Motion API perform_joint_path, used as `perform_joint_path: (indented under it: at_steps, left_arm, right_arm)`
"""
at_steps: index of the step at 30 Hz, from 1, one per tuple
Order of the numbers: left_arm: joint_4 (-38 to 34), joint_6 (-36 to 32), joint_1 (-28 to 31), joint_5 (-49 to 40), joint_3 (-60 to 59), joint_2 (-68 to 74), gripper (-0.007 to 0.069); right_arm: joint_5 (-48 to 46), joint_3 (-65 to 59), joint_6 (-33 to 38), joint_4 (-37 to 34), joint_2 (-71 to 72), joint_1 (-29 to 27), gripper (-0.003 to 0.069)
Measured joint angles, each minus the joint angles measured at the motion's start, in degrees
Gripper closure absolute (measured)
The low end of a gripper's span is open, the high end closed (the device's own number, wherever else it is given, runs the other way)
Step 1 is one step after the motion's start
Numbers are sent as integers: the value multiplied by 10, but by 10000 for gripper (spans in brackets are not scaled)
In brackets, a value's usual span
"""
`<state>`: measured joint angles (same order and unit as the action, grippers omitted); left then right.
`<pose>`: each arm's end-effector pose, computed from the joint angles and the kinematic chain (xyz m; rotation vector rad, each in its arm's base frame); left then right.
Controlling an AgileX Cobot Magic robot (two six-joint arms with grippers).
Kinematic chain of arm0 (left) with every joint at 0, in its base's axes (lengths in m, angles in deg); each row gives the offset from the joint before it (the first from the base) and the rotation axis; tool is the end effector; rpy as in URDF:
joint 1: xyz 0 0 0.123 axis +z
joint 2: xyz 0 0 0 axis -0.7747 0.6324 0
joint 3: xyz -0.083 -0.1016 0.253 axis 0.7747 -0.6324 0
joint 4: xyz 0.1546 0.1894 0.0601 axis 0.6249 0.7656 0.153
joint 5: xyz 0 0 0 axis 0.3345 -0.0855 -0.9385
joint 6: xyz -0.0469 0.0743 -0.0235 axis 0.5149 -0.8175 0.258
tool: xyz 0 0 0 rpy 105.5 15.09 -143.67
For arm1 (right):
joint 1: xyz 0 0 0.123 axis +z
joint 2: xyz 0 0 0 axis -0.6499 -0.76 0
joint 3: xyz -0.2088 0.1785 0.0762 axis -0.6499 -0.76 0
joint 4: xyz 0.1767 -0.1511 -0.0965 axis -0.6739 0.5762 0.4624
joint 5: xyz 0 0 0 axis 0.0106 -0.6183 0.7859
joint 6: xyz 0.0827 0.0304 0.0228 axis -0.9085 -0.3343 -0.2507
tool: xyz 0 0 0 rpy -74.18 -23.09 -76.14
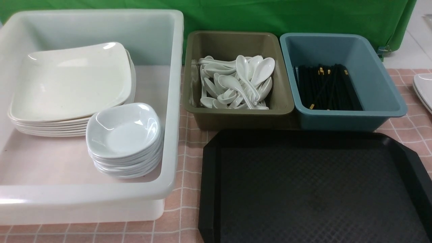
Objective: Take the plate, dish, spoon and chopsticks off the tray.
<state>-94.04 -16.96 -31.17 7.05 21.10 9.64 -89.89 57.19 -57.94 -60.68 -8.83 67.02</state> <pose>0.1992 0.0371 0.4408 -0.1008 2.3117 -0.1979 0.0520 0.0250 0.3552 -0.3847 1.4729 0.3164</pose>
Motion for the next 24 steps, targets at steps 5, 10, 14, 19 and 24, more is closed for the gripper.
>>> perform_joint_path:
  at_steps: [5, 10, 14, 19, 24]
  left_arm:
    - [20, -3, 0, 12, 0, 0, 606]
    - [22, 2, 0, 13, 0, 0, 606]
    - [22, 5, 0, -3, 0, 1, 606]
    - [15, 6, 0, -17, 0, 3, 606]
    - [-7, 20, 0, -17, 0, 9, 606]
  right_arm:
    - [1, 0, 0, 0, 1, 0, 601]
    - [1, 0, 0, 0, 1, 0, 589]
    - [10, -8, 0, 0, 1, 0, 580]
    - [70, -70, 0, 10, 16, -15, 569]
    - [82, -166, 0, 15, 86, -89, 555]
